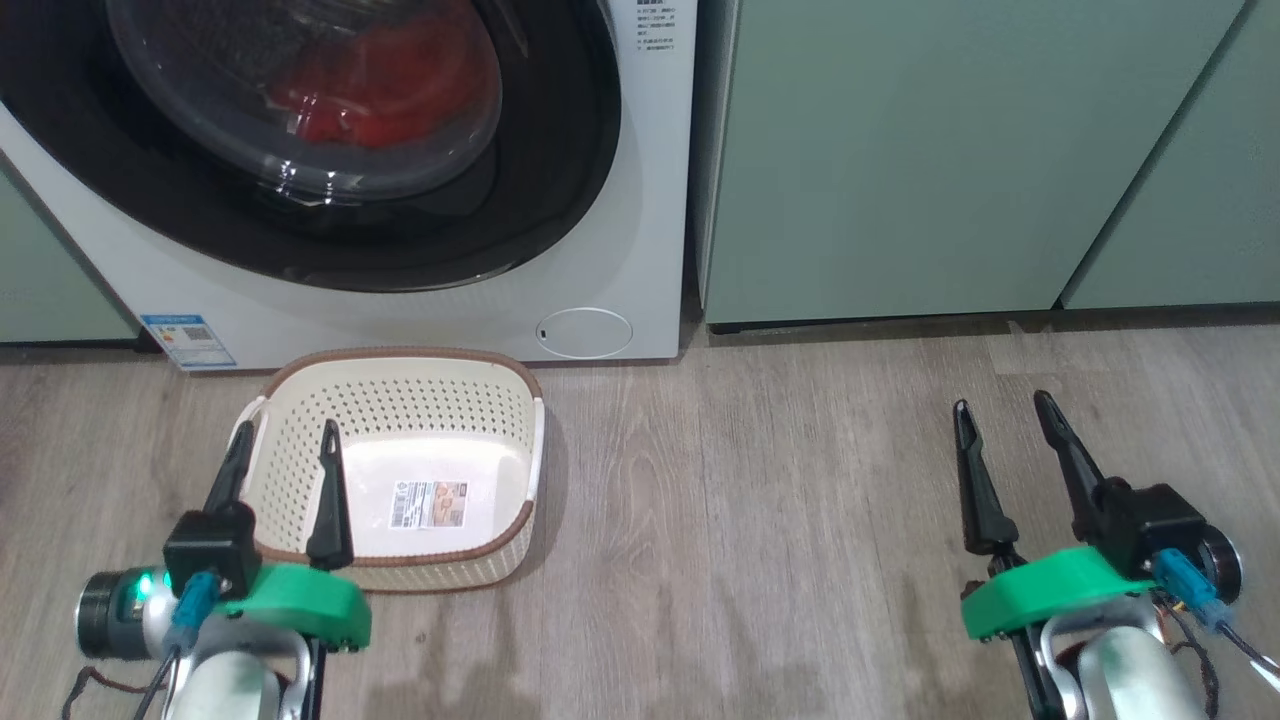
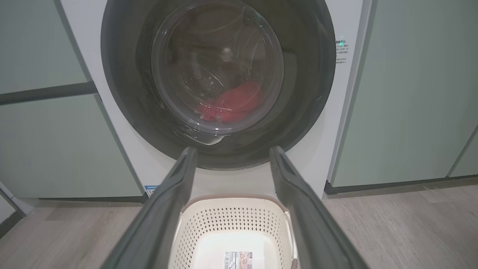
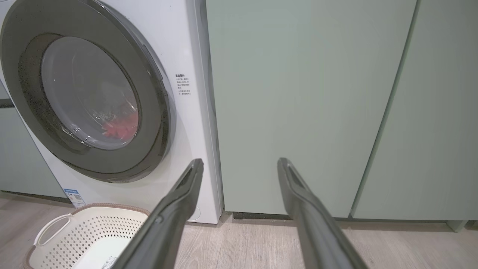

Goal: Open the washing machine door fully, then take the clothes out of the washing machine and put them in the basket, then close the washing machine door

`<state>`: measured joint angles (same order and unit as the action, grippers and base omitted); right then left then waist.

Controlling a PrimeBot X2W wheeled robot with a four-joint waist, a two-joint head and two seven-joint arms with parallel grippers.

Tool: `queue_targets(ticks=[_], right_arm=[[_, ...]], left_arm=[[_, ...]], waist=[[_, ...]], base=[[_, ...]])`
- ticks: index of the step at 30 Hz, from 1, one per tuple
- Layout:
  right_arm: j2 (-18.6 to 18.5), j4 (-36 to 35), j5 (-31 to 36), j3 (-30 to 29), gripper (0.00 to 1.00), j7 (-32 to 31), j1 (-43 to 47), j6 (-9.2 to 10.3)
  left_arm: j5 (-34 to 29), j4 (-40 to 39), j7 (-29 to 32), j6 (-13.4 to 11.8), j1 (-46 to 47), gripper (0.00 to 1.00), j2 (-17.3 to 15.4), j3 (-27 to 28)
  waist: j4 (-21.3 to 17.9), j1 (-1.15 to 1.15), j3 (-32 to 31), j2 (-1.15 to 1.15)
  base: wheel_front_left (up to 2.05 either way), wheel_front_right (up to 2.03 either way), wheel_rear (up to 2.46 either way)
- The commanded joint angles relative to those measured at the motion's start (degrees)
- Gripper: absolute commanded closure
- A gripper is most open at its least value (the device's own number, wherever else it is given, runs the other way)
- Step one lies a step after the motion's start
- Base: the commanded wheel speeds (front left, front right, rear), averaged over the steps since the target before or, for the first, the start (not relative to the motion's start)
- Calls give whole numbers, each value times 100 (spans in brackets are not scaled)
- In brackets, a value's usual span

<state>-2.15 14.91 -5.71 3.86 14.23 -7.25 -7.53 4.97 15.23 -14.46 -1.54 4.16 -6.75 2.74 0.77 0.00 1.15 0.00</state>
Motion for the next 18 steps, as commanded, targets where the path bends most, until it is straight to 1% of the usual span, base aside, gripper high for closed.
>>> queue_targets(ticks=[1,9,18], right_arm=[[-73,-139,-50,121,0,77,-221,4],[-73,17,-359,72,0,77,-221,4],[-73,64,-424,73,0,77,-238,4]], left_arm=[[-51,-149,-53,22,360,0,-54,222],[37,90,-53,255,382,0,68,345],[-15,231,-54,397,451,0,138,445]], waist=[[0,0,-4,0],[3,0,-20,0],[16,0,-19,0]], base=[[0,0,0],[0,0,0],[0,0,0]])
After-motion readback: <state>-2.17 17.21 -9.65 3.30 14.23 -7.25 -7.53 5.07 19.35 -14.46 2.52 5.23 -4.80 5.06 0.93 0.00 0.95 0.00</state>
